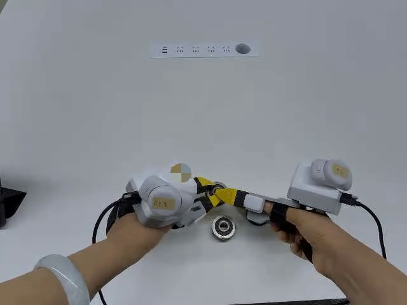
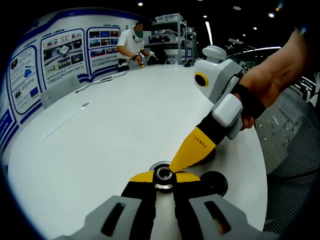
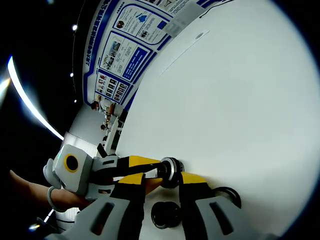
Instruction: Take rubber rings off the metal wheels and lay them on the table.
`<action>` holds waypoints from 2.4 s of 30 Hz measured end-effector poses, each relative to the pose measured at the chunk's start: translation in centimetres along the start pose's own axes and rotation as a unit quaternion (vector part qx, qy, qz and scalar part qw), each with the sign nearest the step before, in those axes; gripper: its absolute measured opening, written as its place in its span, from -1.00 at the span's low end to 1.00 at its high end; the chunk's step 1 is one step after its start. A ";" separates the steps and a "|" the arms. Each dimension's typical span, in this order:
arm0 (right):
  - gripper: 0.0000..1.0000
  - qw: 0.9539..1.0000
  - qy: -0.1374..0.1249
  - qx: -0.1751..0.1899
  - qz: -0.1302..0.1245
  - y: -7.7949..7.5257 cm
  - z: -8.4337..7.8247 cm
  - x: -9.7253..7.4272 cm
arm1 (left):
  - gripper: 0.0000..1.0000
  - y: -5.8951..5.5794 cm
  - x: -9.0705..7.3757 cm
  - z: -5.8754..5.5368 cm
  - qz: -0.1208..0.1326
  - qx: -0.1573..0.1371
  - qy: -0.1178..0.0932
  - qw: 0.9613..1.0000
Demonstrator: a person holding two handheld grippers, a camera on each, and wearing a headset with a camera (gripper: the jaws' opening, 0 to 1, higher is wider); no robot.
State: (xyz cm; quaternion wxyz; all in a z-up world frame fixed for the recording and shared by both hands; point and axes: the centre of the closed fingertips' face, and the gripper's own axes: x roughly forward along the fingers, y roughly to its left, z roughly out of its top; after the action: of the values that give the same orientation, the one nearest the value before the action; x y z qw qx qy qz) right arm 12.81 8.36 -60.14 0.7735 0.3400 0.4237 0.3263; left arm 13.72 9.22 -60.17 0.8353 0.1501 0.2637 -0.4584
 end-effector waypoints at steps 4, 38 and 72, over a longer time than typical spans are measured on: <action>-0.50 1.000 -0.002 -0.007 -0.007 -0.4 0.0 -0.3 | -0.76 0.0 0.0 0.0 -0.001 0.001 0.000 1.000; -0.48 1.000 0.010 -0.024 0.004 0.5 -0.4 0.1 | -0.76 -0.1 -0.2 0.0 -0.001 0.000 -0.003 1.000; -0.29 1.000 0.011 -0.017 0.013 0.8 -0.3 0.0 | -0.76 -0.1 -0.3 -0.3 -0.001 -0.001 -0.003 1.000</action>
State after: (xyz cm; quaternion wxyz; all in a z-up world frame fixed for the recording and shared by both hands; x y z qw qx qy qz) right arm 12.38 8.88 -59.59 0.7702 0.3285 0.4224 0.3472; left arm 13.38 9.48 -60.23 0.8359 0.1477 0.2621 -0.4591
